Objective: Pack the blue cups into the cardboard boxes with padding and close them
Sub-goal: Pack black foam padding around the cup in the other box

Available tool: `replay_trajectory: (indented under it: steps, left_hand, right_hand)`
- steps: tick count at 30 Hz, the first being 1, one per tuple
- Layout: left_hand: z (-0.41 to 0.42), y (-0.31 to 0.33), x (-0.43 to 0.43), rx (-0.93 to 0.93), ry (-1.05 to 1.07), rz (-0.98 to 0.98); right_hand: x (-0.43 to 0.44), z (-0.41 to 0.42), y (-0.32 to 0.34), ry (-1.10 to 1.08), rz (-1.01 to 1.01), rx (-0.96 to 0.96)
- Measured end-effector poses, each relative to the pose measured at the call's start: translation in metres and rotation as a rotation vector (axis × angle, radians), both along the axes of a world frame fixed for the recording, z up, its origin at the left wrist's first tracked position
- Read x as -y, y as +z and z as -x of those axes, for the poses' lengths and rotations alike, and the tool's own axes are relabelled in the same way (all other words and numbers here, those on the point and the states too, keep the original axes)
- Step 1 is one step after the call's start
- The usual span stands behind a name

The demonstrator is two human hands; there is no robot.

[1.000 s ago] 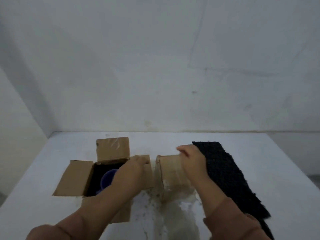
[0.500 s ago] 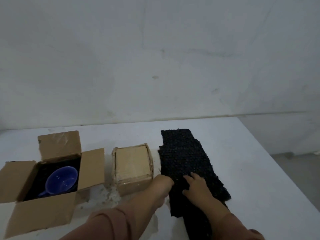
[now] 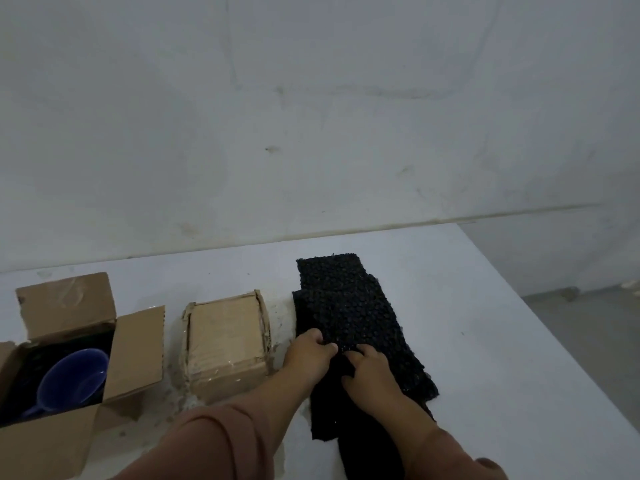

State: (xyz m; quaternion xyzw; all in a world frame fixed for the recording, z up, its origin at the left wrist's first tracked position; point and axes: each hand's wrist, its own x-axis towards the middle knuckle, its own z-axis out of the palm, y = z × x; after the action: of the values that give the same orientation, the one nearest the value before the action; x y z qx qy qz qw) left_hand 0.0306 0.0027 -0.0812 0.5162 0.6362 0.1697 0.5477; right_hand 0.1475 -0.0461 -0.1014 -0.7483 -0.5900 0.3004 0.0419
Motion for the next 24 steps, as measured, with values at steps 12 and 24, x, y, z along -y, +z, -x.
replay_trajectory:
  steps: [12, 24]
  left_hand:
    - [0.058, 0.099, -0.019, 0.702, 0.244, -0.073]
    - [0.197, 0.116, -0.020, 0.199, 0.267, -0.391]
  right_hand:
    - [-0.025, -0.019, 0.059, -0.792, -0.198, -1.133]
    - [-0.058, 0.070, 0.141, -0.128, -0.443, -0.686]
